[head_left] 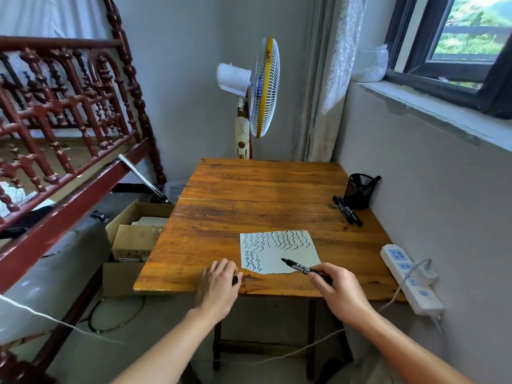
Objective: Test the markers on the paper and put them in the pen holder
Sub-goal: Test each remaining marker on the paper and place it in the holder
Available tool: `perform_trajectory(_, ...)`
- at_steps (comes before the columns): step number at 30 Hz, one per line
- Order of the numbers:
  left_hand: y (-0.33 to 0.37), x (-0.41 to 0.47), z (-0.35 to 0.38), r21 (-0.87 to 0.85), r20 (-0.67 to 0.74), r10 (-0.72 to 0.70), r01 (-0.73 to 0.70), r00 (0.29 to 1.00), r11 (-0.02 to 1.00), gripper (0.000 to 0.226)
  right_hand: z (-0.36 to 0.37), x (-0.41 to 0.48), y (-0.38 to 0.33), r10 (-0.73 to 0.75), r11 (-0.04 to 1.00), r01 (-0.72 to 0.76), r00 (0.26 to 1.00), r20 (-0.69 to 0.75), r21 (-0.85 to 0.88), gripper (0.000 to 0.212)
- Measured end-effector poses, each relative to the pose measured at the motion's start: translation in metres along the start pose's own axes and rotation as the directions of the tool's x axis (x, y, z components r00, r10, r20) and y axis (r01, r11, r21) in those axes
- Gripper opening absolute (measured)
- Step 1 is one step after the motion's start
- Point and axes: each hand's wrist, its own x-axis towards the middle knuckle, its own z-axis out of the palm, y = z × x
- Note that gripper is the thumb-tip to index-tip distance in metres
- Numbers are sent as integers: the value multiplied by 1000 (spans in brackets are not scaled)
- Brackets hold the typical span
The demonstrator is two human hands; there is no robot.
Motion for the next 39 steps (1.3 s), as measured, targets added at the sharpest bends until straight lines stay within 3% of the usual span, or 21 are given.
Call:
perform_trajectory(6, -14, 10, 34, 65, -38, 101, -98, 994, 993, 19, 32, 36, -10, 63, 997, -64, 998, -18, -37, 23)
perform_trajectory(13, -21, 8, 40, 52, -71, 143, -140, 987, 989, 35, 60, 59, -21, 70, 978, -61, 997, 36, -199, 25)
perform_trajectory(22, -20, 9, 41, 56, -98, 149, -144, 984, 988, 30, 54, 55, -20, 51, 938, -29, 997, 56, -345, 29)
perform_trajectory(26, -20, 8, 42, 67, -95, 143, -137, 985, 988, 20, 51, 50, -20, 25, 928, -8, 999, 40, -373, 31)
perform_trajectory(39, -21, 8, 44, 59, -91, 128, -123, 988, 991, 18, 41, 29, -17, -17, 909, 48, 997, 77, -414, 28)
